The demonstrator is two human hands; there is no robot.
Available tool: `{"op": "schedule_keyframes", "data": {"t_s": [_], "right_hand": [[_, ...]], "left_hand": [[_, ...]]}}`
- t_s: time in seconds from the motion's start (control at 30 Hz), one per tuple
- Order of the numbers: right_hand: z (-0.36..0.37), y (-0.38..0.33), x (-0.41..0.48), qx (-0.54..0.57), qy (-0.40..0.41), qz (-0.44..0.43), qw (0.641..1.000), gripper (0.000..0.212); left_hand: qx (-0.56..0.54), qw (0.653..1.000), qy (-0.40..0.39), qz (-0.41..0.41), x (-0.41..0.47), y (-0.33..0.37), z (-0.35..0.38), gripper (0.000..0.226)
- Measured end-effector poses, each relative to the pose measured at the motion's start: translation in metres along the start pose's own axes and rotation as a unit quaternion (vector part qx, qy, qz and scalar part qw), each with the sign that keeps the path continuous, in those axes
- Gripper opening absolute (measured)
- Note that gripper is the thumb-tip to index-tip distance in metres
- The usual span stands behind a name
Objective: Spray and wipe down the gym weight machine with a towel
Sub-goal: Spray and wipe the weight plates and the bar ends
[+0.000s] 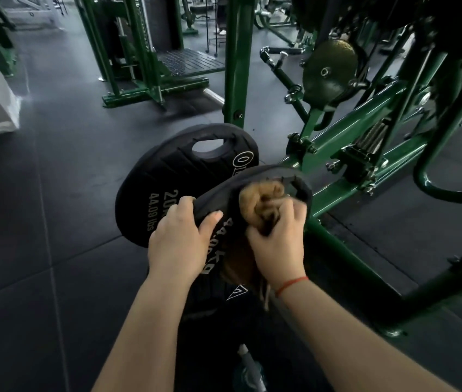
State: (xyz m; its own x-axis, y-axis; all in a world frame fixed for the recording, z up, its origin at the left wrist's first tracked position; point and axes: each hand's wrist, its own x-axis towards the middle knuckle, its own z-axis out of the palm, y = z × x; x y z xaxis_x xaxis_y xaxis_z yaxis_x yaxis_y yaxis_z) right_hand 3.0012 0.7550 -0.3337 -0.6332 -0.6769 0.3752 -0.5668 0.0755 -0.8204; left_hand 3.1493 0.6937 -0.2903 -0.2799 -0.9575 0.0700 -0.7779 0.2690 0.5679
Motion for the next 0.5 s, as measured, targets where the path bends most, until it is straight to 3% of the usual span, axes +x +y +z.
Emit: {"op": "schedule_keyframes", "data": {"t_s": [0.1,0.2,0.3,0.43,0.5], "right_hand": [[0.000,0.030,-0.016,-0.053,-0.110,0.163,0.979,0.042],[-0.013,0.032,-0.001,-0.007,-0.124,0.229,0.965,0.029],[-0.026,0.019,0.007,0.052,-0.072,0.202,0.975,0.023],[-0.026,0.006,0.014,0.094,0.055,0.074,0.991,0.033],[-0.016,0.015,0.022,0.067,0.025,0.055,0.996,0.042]], "left_hand": [[0.000,1.000,-0.009,-0.012,0.000,0.002,-0.001,0.063],[-0.006,1.000,-0.011,-0.019,0.000,0.005,-0.002,0.064],[-0.005,1.000,-0.010,-0.028,-0.001,0.006,-0.002,0.065],[0.003,0.999,-0.021,-0.043,0.001,0.007,-0.003,0.059],[-0.002,0.998,-0.025,-0.055,0.000,0.007,-0.004,0.055]]}}
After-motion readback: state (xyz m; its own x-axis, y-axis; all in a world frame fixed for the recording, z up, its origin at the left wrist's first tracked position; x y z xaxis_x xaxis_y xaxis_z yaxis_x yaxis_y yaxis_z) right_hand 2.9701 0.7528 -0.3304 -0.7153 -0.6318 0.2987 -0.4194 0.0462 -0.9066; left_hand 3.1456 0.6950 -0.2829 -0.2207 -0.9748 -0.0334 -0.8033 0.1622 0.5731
